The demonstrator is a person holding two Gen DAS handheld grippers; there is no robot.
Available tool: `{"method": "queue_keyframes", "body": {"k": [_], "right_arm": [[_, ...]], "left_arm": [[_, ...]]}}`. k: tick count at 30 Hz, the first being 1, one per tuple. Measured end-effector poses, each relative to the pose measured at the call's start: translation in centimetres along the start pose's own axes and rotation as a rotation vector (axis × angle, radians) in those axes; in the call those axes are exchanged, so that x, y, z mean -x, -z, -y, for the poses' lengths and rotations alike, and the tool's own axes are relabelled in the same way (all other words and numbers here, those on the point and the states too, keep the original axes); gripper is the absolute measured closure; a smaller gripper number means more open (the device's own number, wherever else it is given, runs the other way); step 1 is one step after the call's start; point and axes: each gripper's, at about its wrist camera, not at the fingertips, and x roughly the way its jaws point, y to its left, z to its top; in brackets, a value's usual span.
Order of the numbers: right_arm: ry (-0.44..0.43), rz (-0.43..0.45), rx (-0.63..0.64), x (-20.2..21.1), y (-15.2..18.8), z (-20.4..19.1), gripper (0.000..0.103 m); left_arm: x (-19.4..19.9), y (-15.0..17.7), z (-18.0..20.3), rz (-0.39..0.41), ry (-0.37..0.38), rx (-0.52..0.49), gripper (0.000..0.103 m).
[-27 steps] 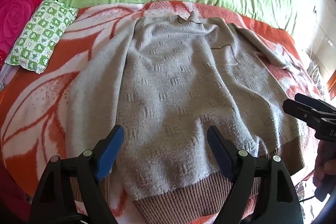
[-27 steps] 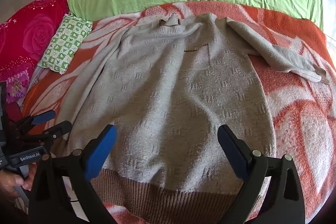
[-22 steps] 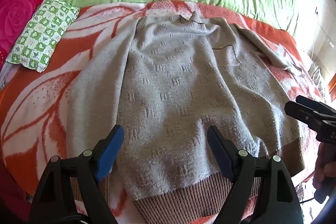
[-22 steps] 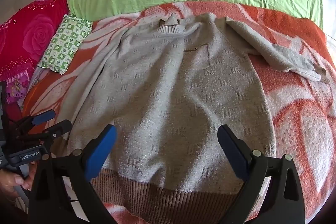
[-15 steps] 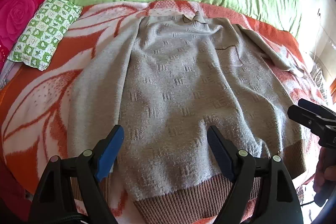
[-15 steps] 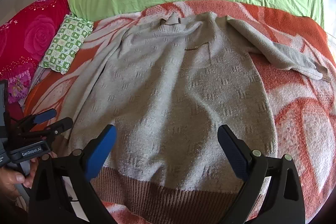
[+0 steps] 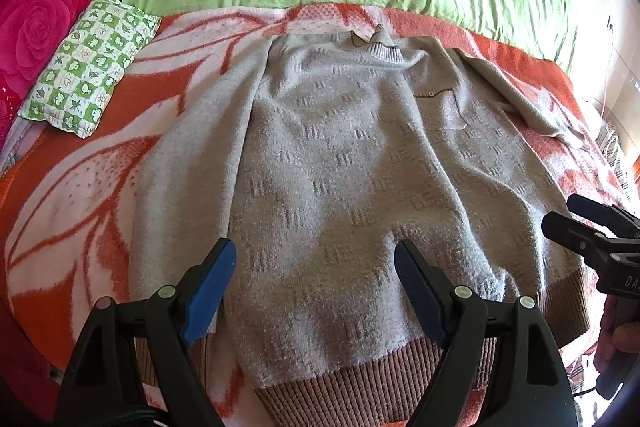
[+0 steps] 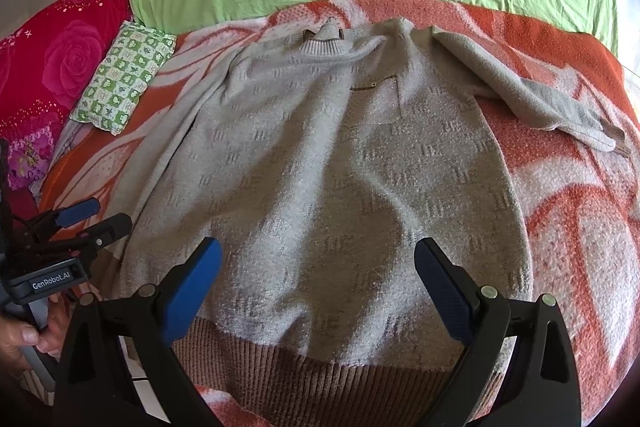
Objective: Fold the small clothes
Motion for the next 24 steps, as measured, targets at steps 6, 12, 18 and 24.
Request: {"method": "queue_keyframes", "body": {"k": [6,12,18,24], "right_arm": [[0.009,0.033,0.045,-0.5,0.1,-0.5,0.006],[-0.038,0.072,0.021,-0.7,0.0,-0.6,0.006],[-0.034,0.033,0.022,-1.0,-0.2,-0.4,0.006],[-0.03,0.018,0.019,-1.1,-0.3,-0.3,0.006]], "left_arm": [[-0.2,0.0,-0.1,0.012,0.004,0.002,0.021],[-0.5,0.0,-0.1,-0.002,-0.01,-0.007,0.021],[-0.7,-0.2,-0.2,-0.007,-0.001,0.001,0.021],[-1.2,-0.5,-0.1,-0.021,0.01,0.007,0.021]]}}
